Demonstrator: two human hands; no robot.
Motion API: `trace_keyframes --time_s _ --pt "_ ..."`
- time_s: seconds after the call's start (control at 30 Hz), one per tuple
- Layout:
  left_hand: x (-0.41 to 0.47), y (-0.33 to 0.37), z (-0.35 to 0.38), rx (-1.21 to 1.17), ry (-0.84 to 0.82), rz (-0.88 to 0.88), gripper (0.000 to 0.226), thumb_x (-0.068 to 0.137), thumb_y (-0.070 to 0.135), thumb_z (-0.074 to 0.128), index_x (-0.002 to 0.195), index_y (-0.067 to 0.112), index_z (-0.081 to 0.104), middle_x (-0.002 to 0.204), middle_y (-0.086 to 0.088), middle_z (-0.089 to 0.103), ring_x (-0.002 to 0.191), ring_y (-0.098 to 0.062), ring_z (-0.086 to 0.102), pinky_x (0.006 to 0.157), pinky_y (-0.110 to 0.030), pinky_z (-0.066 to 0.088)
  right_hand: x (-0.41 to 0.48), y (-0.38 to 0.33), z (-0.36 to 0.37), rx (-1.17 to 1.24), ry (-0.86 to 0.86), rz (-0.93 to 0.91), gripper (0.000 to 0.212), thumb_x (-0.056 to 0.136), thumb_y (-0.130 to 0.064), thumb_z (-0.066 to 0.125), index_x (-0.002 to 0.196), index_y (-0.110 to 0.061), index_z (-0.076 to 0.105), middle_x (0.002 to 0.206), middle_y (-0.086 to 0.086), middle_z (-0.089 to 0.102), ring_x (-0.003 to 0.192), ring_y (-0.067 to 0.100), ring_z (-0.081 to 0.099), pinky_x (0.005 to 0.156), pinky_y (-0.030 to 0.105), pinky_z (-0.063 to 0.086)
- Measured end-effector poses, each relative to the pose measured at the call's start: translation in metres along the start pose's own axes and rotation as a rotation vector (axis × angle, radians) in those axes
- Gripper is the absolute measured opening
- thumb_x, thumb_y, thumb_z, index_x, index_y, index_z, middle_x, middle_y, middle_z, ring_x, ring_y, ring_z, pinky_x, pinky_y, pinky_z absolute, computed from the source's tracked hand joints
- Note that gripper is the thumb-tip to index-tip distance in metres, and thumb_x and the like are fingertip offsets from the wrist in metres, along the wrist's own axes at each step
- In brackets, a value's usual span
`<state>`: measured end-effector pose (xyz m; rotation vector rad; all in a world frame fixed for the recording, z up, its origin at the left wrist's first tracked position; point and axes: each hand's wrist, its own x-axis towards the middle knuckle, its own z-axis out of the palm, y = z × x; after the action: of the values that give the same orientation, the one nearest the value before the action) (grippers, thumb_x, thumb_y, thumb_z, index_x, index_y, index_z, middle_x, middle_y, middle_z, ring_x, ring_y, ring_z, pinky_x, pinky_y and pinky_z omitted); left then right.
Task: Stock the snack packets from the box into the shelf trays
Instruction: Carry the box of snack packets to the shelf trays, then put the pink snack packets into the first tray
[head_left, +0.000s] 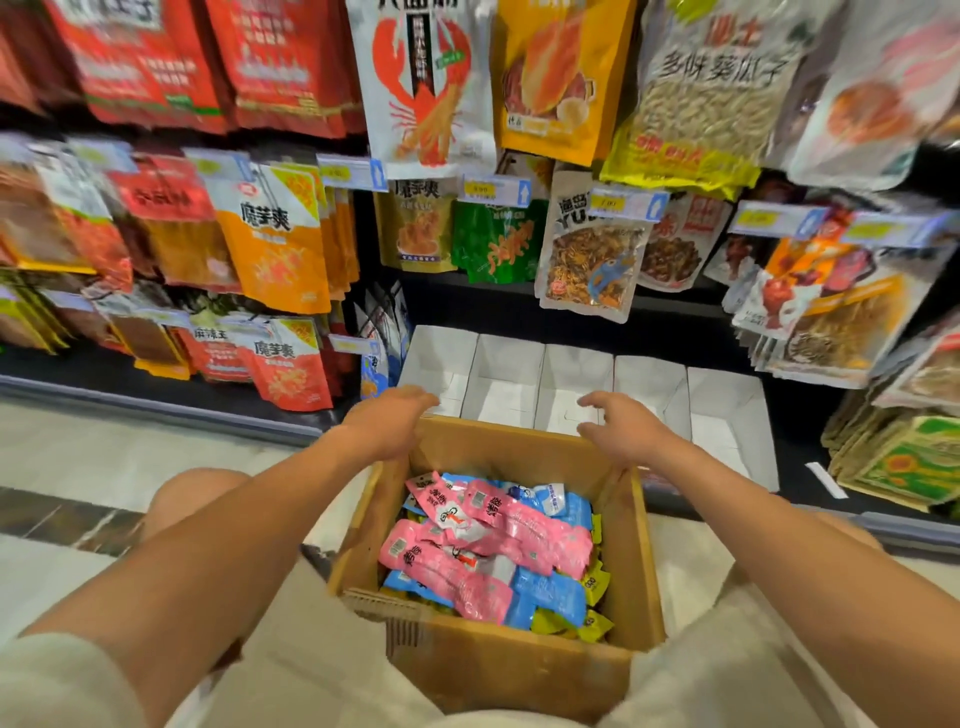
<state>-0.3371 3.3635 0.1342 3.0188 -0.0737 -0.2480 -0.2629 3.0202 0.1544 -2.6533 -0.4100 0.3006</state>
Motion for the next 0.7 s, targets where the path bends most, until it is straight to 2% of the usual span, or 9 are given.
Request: trace_keyframes --time_s 0.2,0.3,0.43,0.53,0.6,0.7 --pt "0.005 -0.001 0.023 -0.061 -0.076 0.033 0.057 0.099 0.029 0.060 0.153 0.031 0.041 0.158 0.002 0.038 0.142 -0.028 0.042 0.105 -0.052 0.048 0.010 -0.022 0.026 -0.046 -0.124 -0.040 0.046 0.094 -0.029 0.062 0.140 -0.026 0.052 0.146 0.002 0.049 0.128 0.023 0.053 0.105 0.035 0.047" --pt "0.013 -0.006 0.038 -0.144 -0.054 0.063 0.051 0.098 0.024 0.063 0.147 0.030 0.051 0.155 0.002 0.046 0.140 -0.024 0.046 0.110 -0.045 0.045 0.023 -0.021 0.052 -0.100 -0.243 -0.030 0.048 0.094 -0.030 0.059 0.141 -0.026 0.051 0.143 0.002 0.053 0.115 0.022 0.062 0.096 0.037 0.053" --pt "0.017 -0.012 0.053 -0.222 -0.099 0.037 0.040 0.100 0.026 0.059 0.139 0.029 0.060 0.144 0.003 0.058 0.135 -0.022 0.048 0.112 -0.042 0.039 0.042 -0.016 0.088 -0.110 -0.377 -0.059 0.039 0.095 -0.028 0.061 0.132 -0.018 0.060 0.131 0.001 0.063 0.119 0.024 0.059 0.099 0.037 0.050" --pt "0.013 -0.020 0.068 -0.310 -0.122 -0.005 0.032 0.100 0.030 0.056 0.131 0.033 0.064 0.134 0.007 0.062 0.126 -0.021 0.054 0.101 -0.040 0.048 0.060 0.000 0.123 -0.168 -0.487 -0.036 0.033 0.091 -0.036 0.062 0.121 -0.024 0.065 0.121 -0.004 0.065 0.109 0.021 0.061 0.092 0.033 0.050" --pt "0.006 -0.027 0.079 -0.344 -0.165 -0.043 0.034 0.100 0.030 0.057 0.133 0.034 0.063 0.137 0.007 0.060 0.123 -0.020 0.057 0.096 -0.038 0.050 0.074 0.021 0.152 -0.203 -0.508 0.003 0.031 0.085 -0.041 0.059 0.111 -0.027 0.066 0.115 -0.004 0.069 0.102 0.021 0.065 0.087 0.033 0.053" --pt "-0.002 -0.039 0.092 -0.311 -0.256 -0.064 0.042 0.098 0.033 0.059 0.139 0.041 0.057 0.145 0.008 0.056 0.126 -0.022 0.058 0.096 -0.040 0.052 0.084 0.032 0.177 -0.223 -0.517 0.047 0.033 0.088 -0.035 0.058 0.115 -0.018 0.062 0.117 0.006 0.068 0.106 0.026 0.064 0.089 0.035 0.052"
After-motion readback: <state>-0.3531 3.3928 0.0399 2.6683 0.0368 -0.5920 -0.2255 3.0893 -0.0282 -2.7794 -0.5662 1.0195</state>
